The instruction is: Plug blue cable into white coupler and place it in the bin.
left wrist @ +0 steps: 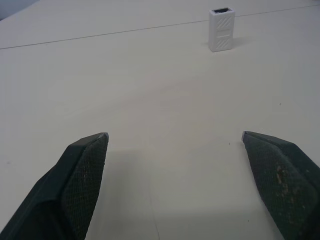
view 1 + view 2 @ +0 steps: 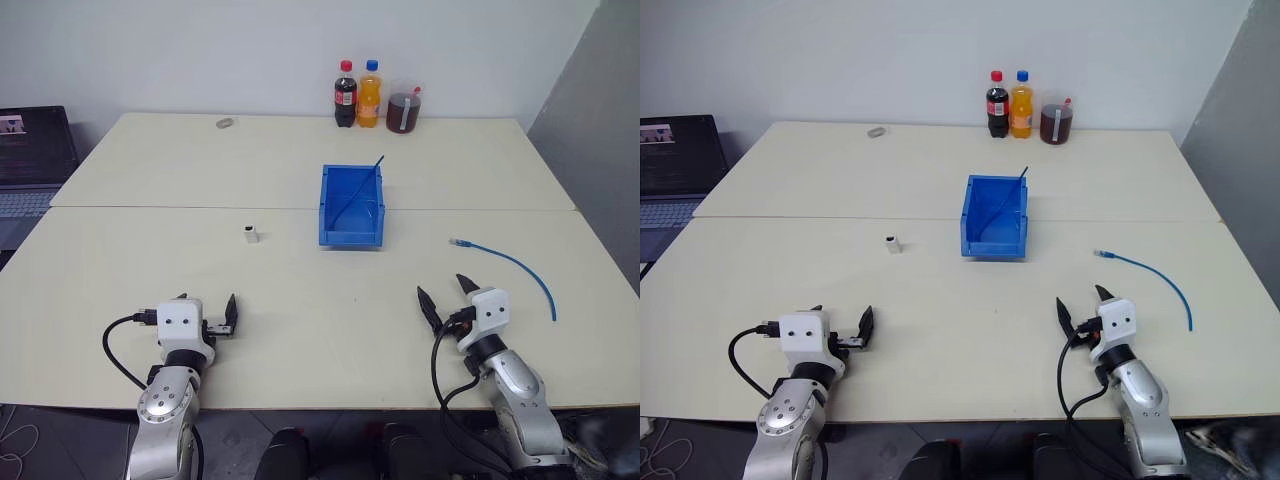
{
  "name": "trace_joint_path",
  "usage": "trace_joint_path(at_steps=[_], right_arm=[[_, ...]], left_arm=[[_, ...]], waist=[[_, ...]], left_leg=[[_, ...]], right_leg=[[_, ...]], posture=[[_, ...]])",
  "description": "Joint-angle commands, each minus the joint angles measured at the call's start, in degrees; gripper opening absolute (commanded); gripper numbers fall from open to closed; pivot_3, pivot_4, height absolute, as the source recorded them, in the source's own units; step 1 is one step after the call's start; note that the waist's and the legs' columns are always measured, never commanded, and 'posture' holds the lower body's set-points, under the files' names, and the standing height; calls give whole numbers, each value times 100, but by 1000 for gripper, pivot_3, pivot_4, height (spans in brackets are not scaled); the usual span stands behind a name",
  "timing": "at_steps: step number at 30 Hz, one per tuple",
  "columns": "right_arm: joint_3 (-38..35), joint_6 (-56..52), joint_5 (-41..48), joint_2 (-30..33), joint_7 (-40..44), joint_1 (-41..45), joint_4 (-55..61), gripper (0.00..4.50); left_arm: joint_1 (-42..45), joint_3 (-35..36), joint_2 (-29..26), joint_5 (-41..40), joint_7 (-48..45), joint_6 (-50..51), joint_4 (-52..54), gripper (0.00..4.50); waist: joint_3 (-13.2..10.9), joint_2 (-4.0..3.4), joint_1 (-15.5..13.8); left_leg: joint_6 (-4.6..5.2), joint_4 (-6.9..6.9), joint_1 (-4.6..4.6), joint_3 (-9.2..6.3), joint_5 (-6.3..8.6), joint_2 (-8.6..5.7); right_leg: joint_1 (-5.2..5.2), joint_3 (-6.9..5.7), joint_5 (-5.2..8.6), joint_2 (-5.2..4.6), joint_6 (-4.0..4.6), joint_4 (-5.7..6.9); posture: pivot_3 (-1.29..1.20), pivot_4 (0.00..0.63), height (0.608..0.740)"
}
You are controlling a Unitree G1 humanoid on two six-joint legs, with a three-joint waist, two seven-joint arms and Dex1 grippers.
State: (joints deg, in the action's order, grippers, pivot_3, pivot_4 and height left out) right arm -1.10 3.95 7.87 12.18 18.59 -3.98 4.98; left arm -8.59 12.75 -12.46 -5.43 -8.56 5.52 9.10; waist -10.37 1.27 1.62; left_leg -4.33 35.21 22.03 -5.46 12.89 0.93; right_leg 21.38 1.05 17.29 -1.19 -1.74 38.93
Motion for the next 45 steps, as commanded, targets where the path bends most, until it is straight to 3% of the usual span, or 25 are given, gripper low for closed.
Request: trace_joint_path(at_steps=[1, 14, 22, 33, 38, 45], right_arm=[[-87, -14, 53, 34, -9, -13, 260, 4471], [-62, -50, 28, 60, 4, 11, 268, 4471], [-113, -10, 1, 58, -73, -27, 321, 4471], [-545, -189, 85, 247, -286, -63, 779, 4471], [-1383, -739, 508, 913, -99, 75, 827, 4471], [-2132, -2447, 1337, 2141, 532, 642, 31, 4471]], left_arm=[[-86, -50, -40, -42, -112, -114, 278, 4500], [-178, -115, -80, 33, -175, -36, 399, 4500], [-323, -18, -156, -800, -1003, -112, 421, 4500], [56, -921, -454, -545, -1615, 61, 540, 4500], [1064, -1793, -606, -490, -2239, 549, 572, 4500], [2269, -2511, -692, -725, -3048, 1323, 402, 4500]], waist=[[0, 0, 0], [0, 0, 1], [0, 0, 1], [-1, -1, -27], [-3, -4, -57], [-4, -6, 40]], left_leg=[[0, 0, 0, 0, 0, 0], [0, -1, 0, 0, 0, 1], [0, -2, 0, 0, 0, 1], [0, -3, 1, 0, 0, -3], [0, -2, 3, -2, -1, -7], [2, -5, -1, 5, -1, -8]], right_leg=[[0, 0, 0, 0, 0, 0], [1, 0, 1, 0, 1, 0], [1, 0, 2, 0, 2, -1], [1, -1, 3, -3, 3, -2], [-2, -2, 2, -3, 0, -1], [-2, 4, 2, 1, 1, 1]], posture=[[0, 150, 740], [0, 150, 740], [0, 150, 740], [0, 150, 740], [0, 150, 740], [0, 150, 740]])
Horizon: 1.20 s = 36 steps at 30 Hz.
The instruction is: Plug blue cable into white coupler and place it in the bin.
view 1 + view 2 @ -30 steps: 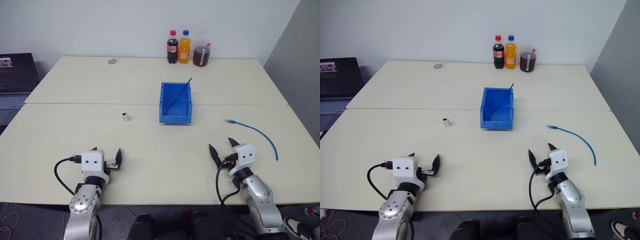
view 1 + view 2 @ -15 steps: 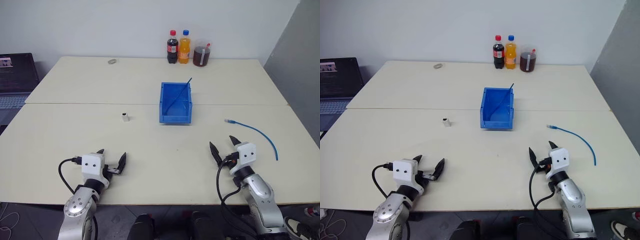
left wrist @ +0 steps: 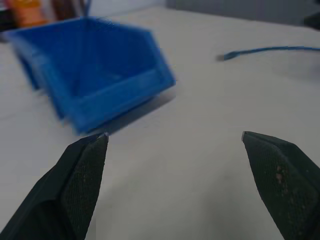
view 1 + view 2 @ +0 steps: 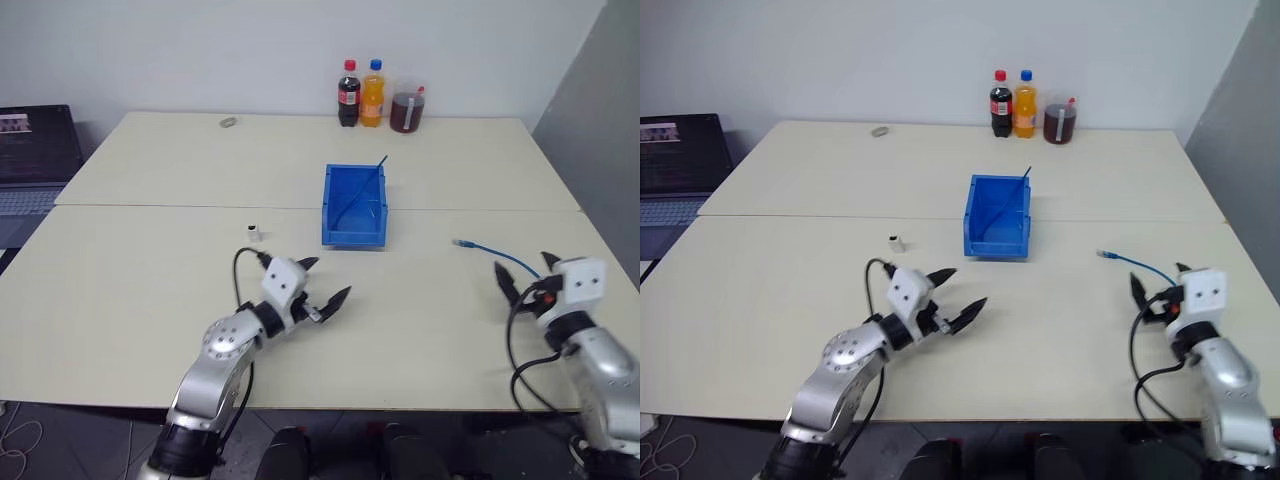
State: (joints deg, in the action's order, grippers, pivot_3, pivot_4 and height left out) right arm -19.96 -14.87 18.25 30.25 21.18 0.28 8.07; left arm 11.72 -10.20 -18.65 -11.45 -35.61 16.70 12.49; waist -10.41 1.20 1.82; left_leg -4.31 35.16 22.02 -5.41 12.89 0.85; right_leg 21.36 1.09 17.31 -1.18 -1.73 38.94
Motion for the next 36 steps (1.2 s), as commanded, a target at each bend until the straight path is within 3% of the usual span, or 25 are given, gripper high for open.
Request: trace_joint_path(at_steps=[1, 4, 7, 17, 21, 26, 32, 36], right_arm=[[-238, -727, 288, 545, 403, 327, -470, 4471], [-10, -1322, 198, 1226, 964, 790, -1280, 4471], [352, -1258, -32, 1588, 1466, 1394, -2176, 4471], [1234, -1015, -564, 1688, 2546, 3095, -4631, 4471], [1526, -1117, -798, 1796, 3078, 3506, -5311, 3724], [1720, -894, -1011, 1899, 3492, 3654, -5585, 2367], [1875, -87, -1288, 1941, 3722, 3548, -5482, 1112], [1920, 347, -1405, 2029, 3921, 3551, -5411, 20]], left_arm=[[399, -291, -69, -163, -465, 304, 27, 4500], [949, -523, -54, -162, -817, 481, -170, 4500], [1331, -589, 33, -225, -989, 540, -354, 4500], [1485, -729, 57, -158, -1226, 470, -470, 4500], [1463, -765, 31, -138, -1243, 455, -438, 4500], [1387, -765, -11, -110, -1249, 439, -388, 4500], [1319, -751, -16, -121, -1246, 447, -368, 4500], [1208, -692, -132, -98, -1262, 434, -408, 4500]], waist=[[-2, -2, 27], [-16, -18, 17], [-18, -17, 13], [-20, -16, 19], [-22, -13, 11], [-22, -13, 13], [-22, -12, 15], [-22, -12, 25]], left_leg=[[0, -5, -3, 2, 0, 1], [1, -6, -1, 8, 0, -1], [2, -3, -2, 14, -1, -5], [1, -3, -1, 44, -1, -5], [0, -2, -4, 47, -1, -6], [0, -2, -5, 47, -1, -5], [0, -1, -8, 50, -1, -5], [0, -1, -14, 59, 0, -5]], right_leg=[[1, 3, 1, 2, 2, 1], [4, 5, 1, 1, 2, 2], [1, 8, 0, -2, -4, 0], [5, 30, -9, -8, 11, -6], [4, 33, -11, -9, 9, -6], [4, 33, -11, -8, 9, -6], [3, 37, -11, -8, 9, -5], [3, 47, -12, -8, 7, -4]], posture=[[0, 150, 740], [0, 150, 740], [0, 150, 740], [0, 150, 740], [0, 150, 740], [0, 150, 740], [0, 150, 740], [0, 150, 740]])
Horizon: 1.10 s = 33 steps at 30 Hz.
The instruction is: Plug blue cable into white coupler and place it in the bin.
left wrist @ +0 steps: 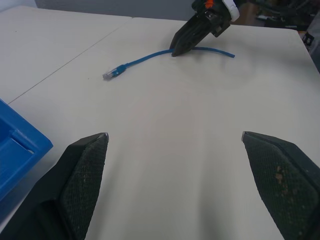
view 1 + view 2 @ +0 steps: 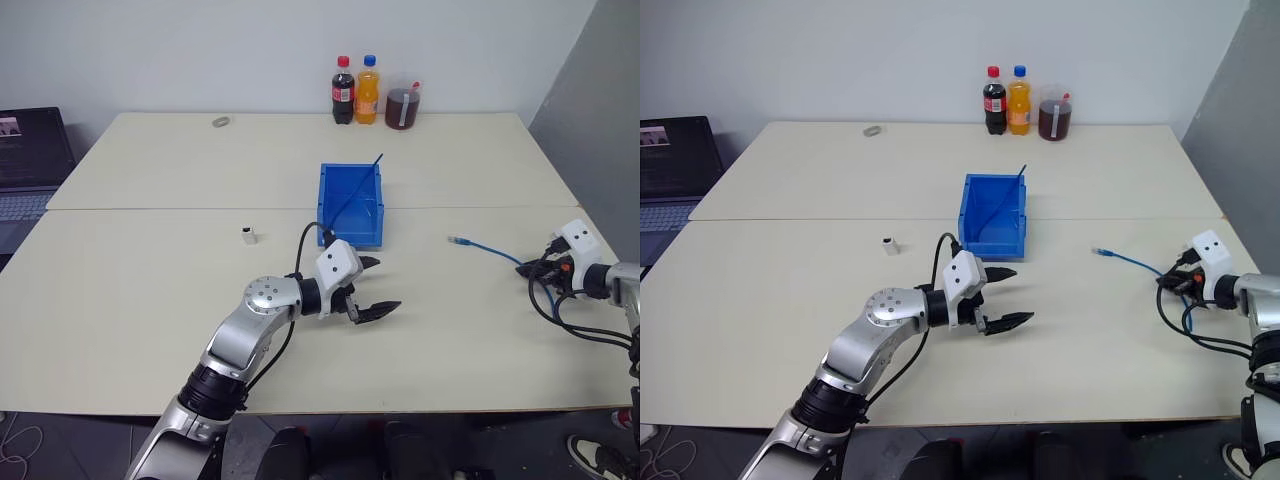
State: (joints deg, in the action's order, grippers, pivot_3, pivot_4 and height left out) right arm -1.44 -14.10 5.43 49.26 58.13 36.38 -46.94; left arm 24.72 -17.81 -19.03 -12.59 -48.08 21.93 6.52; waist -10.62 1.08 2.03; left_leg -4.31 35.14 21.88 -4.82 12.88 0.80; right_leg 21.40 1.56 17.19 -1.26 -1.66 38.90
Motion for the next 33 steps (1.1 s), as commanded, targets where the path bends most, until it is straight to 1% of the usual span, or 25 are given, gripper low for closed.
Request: trace_joint_path(at_steps=[1, 6, 10, 12, 13, 15, 16, 17, 19, 22, 26, 32, 33], right_arm=[[81, 334, -136, 153, 289, -53, 106, 20], [146, 453, -68, 289, 779, -75, 756, 20], [170, 187, 142, 469, 1219, -486, 2081, 20], [186, -94, 337, 465, 1286, -831, 3147, 20], [227, -222, 382, 391, 1221, -980, 3636, 20], [319, -416, 423, 251, 1082, -1172, 4257, 20], [422, -501, 415, 84, 947, -1234, 4549, 20], [480, -573, 400, -30, 858, -1275, 4737, 20], [875, -839, 279, -626, 478, -1176, 5123, 20], [1405, -1039, 72, -1367, 105, -965, 5197, 20], [1856, -1117, -156, -1967, -190, -689, 4888, 20], [2042, -997, -336, -2135, -303, -485, 4490, 20], [2074, -963, -359, -2131, -298, -453, 4443, 230]], left_arm=[[-127, 85, -134, 21, -20, -92, 192, 4500], [-436, 218, -407, 22, 35, -102, 346, 4500], [-673, 523, -593, -37, 224, -11, 489, 4500], [-943, 781, -852, -29, 273, 24, 581, 4500], [-1096, 921, -982, -21, 303, 27, 615, 4500], [-1292, 1100, -1158, -29, 335, 30, 657, 4500], [-1412, 1225, -1255, -58, 336, 40, 671, 4500], [-1484, 1300, -1313, -82, 337, 48, 681, 4500], [-1870, 1484, -1550, -245, 124, 62, 858, 4500], [-2319, 1655, -1749, -372, -6, 20, 1069, 4500], [-2860, 1945, -1965, -560, -195, -60, 1165, 4500], [-3208, 2240, -2180, -394, -175, -439, 767, 4500], [-3207, 2305, -2193, -383, -136, -496, 666, 4500]], waist=[[0, 0, 6], [0, -1, 5], [-1, -1, -16], [0, -1, -9], [0, -1, 2], [-1, -1, 7], [-1, -1, 5], [-1, 0, 2], [-3, 5, 4], [-5, 7, 5], [-7, 7, -31], [-6, 9, -44], [-6, 8, -33]], left_leg=[[0, 0, -2, 6, 0, 0], [0, 0, -6, 25, 1, 0], [0, 0, -2, 30, 1, -1], [0, 0, -1, 28, 2, 0], [-1, 0, -2, 28, 2, 3], [-1, -2, -3, 27, 3, 7], [-1, -2, -2, 27, 3, 7], [-1, -2, -2, 27, 3, 7], [-2, 0, -1, 27, 3, 7], [-3, -1, 2, 29, 4, 12], [-2, -1, 11, 30, 4, 11], [-1, -1, 12, 27, 4, 5], [-1, -1, 12, 27, 4, 6]], right_leg=[[1, 7, -1, 0, -2, 1], [7, 31, -2, 1, -6, 3], [14, 42, -4, 0, -11, 2], [15, 44, -4, -1, -11, 2], [15, 48, -4, 2, -11, 2], [19, 53, -3, 5, -11, 3], [19, 53, -1, 5, -15, 3], [20, 53, 11, 5, -35, 3], [22, 54, 10, 4, -39, 4], [31, 57, 9, 8, -38, 8], [40, 56, -6, 6, -12, 9], [38, 54, -7, -2, -12, 7], [39, 54, -7, -1, -12, 7]], posture=[[0, 150, 740], [0, 150, 740], [0, 150, 740], [0, 150, 740], [0, 150, 740], [0, 150, 740], [0, 150, 740], [0, 150, 740], [0, 150, 740], [0, 150, 740], [0, 150, 740], [0, 150, 740], [0, 150, 740]])
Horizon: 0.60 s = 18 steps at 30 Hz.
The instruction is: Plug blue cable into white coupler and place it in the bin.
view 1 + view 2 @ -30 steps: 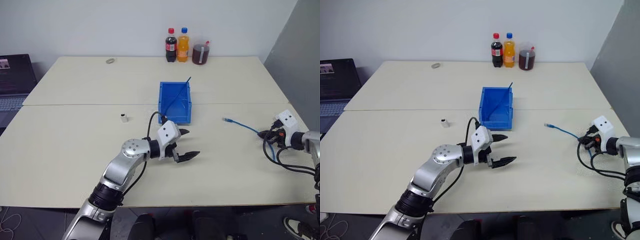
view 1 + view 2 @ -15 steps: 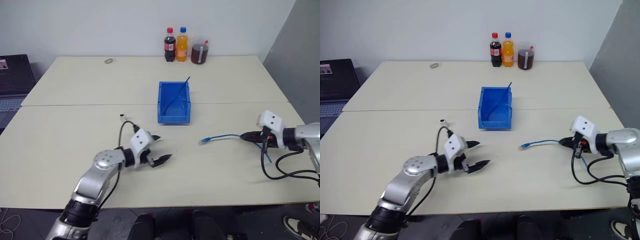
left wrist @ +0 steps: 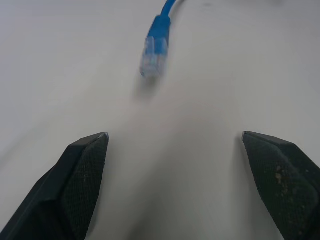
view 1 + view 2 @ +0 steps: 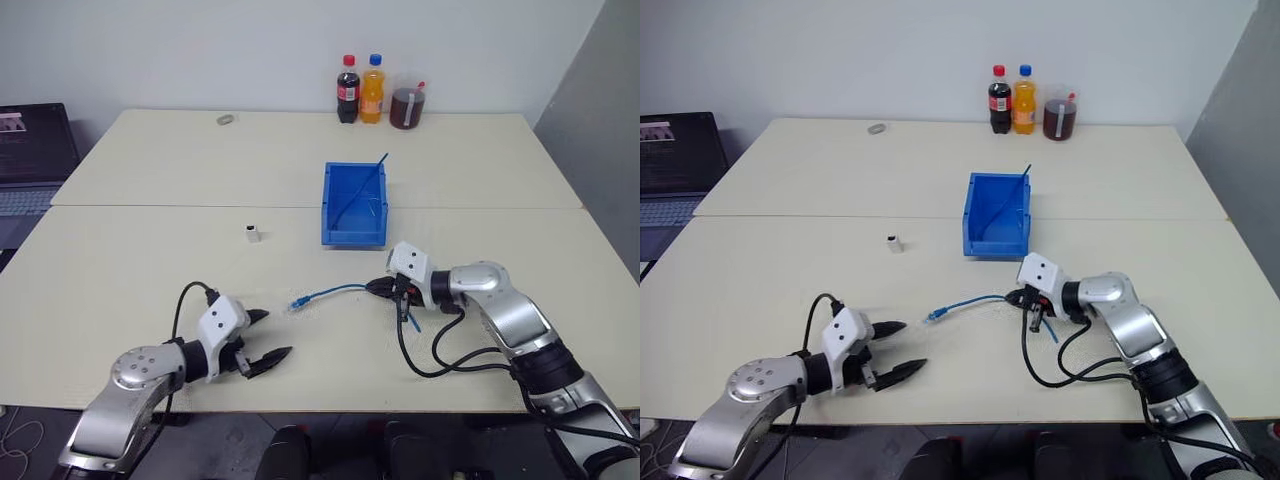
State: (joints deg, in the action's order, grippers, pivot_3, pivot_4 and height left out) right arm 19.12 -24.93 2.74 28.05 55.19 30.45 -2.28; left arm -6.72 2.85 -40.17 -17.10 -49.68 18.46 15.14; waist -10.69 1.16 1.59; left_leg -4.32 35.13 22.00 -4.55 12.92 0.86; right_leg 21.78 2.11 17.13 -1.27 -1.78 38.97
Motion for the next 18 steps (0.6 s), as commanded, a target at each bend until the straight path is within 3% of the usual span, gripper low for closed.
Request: trace_joint_path(at_steps=[1, 7, 13, 18], right_arm=[[53, 153, -111, 1, 18, 171, -61, 466], [75, 253, -172, 63, 142, 295, -100, 1619], [-81, 74, 144, 649, 750, 150, 565, 3177], [-458, -556, 749, 969, 886, -229, 1600, 3338]], left_arm=[[-36, 299, -78, 64, 65, -177, -294, 4500], [279, 305, 0, 36, 74, -273, -654, 4500], [932, -76, 141, 86, -174, -344, -1130, 4500], [1575, -503, 257, 351, -373, -423, -1738, 4500]], waist=[[0, 0, 18], [0, -1, 34], [0, 0, 1], [1, 1, -8]], left_leg=[[0, 0, -2, 1, 0, 2], [0, -1, -7, 1, 0, 11], [1, 0, -2, 1, 0, 3], [1, 2, 3, -4, 0, -1]], right_leg=[[0, -1, 0, 2, 0, 1], [1, -5, 0, 13, 1, 5], [1, -13, -1, 7, 0, 5], [-1, -21, -2, 2, -1, 1]], posture=[[0, 150, 740], [0, 150, 740], [0, 150, 740], [0, 150, 740]])
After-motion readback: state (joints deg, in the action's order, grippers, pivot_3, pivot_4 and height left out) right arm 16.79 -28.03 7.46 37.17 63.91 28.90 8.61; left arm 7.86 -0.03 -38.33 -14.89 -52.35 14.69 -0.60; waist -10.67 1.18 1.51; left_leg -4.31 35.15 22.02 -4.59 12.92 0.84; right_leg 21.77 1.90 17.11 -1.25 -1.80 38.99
